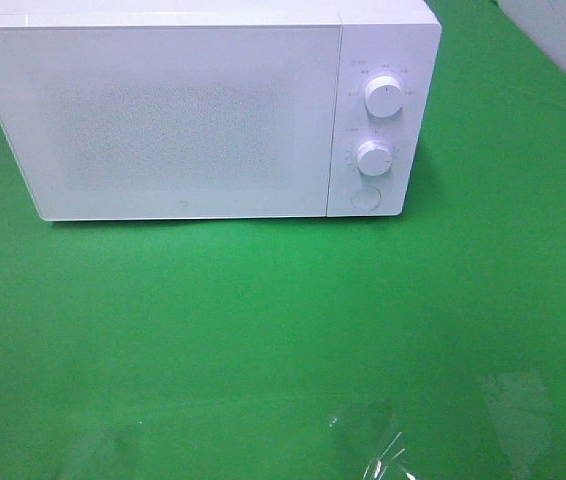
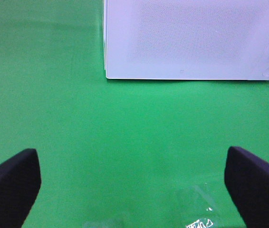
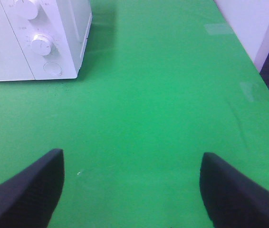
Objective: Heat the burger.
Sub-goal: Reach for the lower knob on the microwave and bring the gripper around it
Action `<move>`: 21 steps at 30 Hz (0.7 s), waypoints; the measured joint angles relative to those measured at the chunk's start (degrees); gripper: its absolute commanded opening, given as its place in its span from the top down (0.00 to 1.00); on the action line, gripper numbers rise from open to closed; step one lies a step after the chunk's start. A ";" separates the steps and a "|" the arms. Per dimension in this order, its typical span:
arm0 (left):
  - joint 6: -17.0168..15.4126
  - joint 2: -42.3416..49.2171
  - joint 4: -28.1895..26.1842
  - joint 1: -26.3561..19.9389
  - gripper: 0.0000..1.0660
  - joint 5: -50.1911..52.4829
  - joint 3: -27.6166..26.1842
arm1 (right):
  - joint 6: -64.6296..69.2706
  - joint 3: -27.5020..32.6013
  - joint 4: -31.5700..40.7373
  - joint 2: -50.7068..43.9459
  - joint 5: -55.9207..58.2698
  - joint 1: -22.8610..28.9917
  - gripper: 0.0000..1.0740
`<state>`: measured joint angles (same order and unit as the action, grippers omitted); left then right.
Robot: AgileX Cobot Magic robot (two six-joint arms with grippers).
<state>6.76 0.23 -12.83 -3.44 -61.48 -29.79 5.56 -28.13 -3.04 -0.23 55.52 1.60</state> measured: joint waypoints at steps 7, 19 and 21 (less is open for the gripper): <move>0.00 0.00 0.00 0.00 0.09 0.00 0.00 | 0.00 -1.38 0.00 0.00 -2.18 0.00 0.28; 0.00 0.00 0.00 0.00 0.09 0.00 0.00 | 0.06 -1.60 0.00 11.29 -14.73 0.00 0.29; 0.00 0.00 0.00 0.00 0.09 0.00 0.00 | 0.06 -1.60 0.00 13.41 -17.53 0.00 0.29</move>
<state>6.76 0.23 -12.83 -3.44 -61.48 -29.79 5.61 -29.74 -3.04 13.18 37.99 1.60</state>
